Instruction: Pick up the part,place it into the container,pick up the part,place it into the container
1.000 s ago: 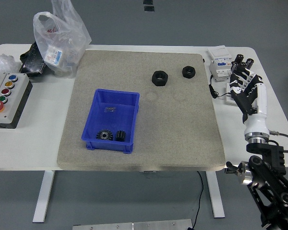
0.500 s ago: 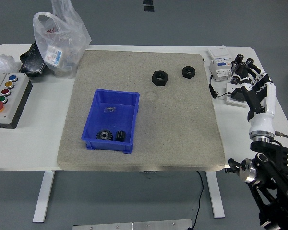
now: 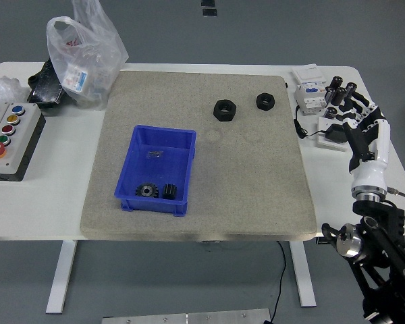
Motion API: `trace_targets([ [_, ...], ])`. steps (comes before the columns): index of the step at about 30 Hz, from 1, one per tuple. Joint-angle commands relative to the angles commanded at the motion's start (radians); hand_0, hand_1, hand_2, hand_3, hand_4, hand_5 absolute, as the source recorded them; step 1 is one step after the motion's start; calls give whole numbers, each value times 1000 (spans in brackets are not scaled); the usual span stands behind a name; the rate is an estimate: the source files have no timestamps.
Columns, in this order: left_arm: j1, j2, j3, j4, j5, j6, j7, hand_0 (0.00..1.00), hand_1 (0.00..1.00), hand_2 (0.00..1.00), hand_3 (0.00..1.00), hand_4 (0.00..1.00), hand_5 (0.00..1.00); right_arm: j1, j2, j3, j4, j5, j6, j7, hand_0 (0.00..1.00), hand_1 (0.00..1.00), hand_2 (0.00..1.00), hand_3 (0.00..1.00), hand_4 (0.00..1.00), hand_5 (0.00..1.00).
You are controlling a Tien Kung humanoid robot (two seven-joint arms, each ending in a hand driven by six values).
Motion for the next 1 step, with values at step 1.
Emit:
trace_targets([
  [1,1,0,1,0,-1,0,1,613,591,591,625,575,437,-1,0,-1,-1,0,1,-1,600,634,661,677,645,322],
])
